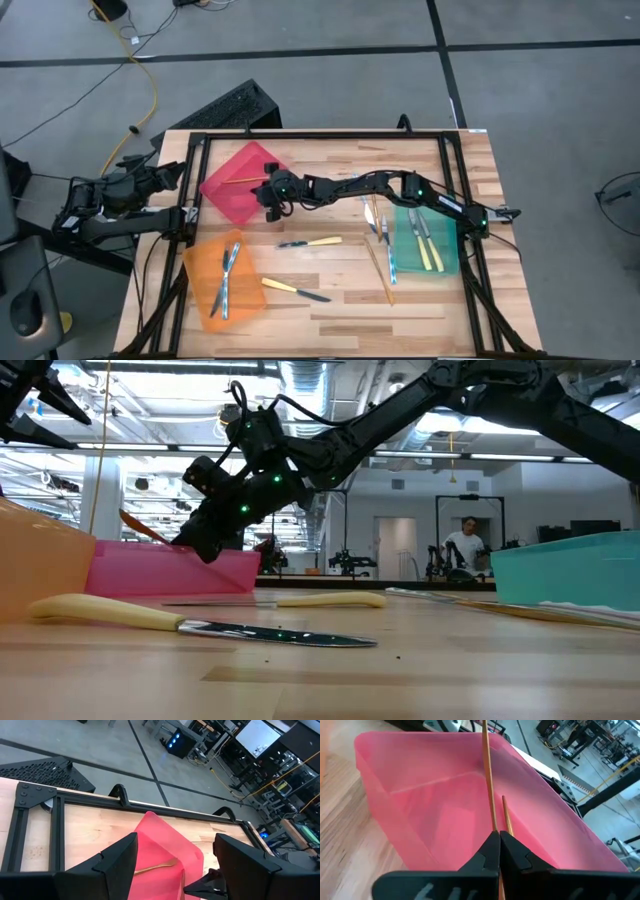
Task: Sort silverware by color (type)
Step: Put the bottom left gold knife into the red bin, then put the top yellow knife into the green bin
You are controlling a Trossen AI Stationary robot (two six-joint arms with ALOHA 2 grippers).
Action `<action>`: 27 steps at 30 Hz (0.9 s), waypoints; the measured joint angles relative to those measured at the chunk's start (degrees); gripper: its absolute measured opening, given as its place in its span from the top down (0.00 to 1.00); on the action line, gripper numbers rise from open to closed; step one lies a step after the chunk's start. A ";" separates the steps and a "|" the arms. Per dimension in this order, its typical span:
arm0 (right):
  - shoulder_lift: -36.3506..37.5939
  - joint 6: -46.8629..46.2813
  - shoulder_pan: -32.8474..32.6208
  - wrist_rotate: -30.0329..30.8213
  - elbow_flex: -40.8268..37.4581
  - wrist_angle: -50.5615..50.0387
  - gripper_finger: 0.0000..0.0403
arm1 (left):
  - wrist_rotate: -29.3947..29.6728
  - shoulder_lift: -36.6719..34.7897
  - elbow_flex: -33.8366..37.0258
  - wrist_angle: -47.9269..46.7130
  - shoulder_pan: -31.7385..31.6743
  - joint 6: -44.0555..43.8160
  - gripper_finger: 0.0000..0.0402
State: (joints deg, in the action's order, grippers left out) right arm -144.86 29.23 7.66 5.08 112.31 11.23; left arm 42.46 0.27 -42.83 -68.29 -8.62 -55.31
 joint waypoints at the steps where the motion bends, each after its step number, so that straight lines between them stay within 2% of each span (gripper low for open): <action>1: 0.00 -0.28 0.02 0.00 0.00 0.02 0.94 | 0.00 0.00 0.00 0.00 0.02 -0.02 0.39; 11: 0.00 -0.39 0.08 -0.02 0.00 0.36 0.80 | 0.00 0.00 0.00 0.02 0.00 0.00 0.39; 19: 1.14 -0.43 -0.05 -0.20 -0.17 0.31 0.77 | -0.02 0.00 0.00 0.00 0.02 0.00 0.39; 27: 10.03 -0.74 -1.38 1.07 0.00 -4.00 0.77 | 0.00 0.00 0.00 -0.01 0.00 0.07 0.39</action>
State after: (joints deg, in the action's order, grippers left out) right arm -134.83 28.49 6.28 6.15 112.31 7.23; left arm 42.46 0.27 -42.83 -68.30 -8.62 -55.24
